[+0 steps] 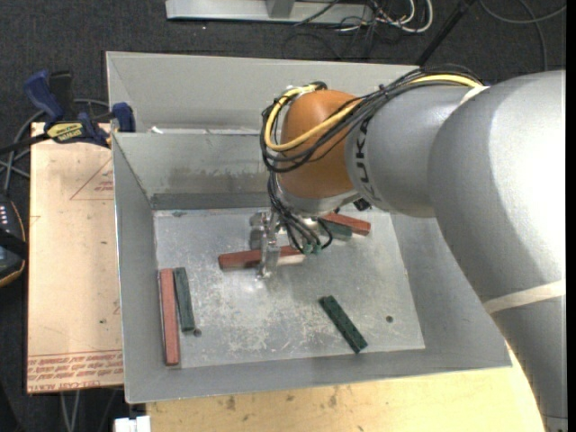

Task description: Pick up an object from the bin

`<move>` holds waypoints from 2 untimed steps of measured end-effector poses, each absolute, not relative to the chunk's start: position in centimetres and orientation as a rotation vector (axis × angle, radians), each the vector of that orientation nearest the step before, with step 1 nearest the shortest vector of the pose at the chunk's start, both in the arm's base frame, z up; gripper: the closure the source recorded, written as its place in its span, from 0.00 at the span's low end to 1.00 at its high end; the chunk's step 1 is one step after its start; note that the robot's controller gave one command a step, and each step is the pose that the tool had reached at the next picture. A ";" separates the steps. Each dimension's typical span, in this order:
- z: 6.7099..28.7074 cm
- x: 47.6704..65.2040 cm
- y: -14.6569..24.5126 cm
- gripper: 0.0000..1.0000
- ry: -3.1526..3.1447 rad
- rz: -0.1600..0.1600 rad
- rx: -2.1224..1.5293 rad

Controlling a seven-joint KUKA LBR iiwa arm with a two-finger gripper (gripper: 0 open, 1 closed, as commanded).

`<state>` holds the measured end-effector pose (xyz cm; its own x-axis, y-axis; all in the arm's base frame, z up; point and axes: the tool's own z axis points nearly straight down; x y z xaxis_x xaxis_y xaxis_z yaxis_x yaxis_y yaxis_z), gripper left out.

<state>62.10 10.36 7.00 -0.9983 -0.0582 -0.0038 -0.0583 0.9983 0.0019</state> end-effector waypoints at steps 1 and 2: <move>10.6 62.2 10.4 1.00 3.134 0.004 -0.090; 17.3 62.4 10.4 1.00 3.130 0.004 -0.089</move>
Offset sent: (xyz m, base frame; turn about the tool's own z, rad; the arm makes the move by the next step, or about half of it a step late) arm -0.0001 -0.0001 0.0342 0.0000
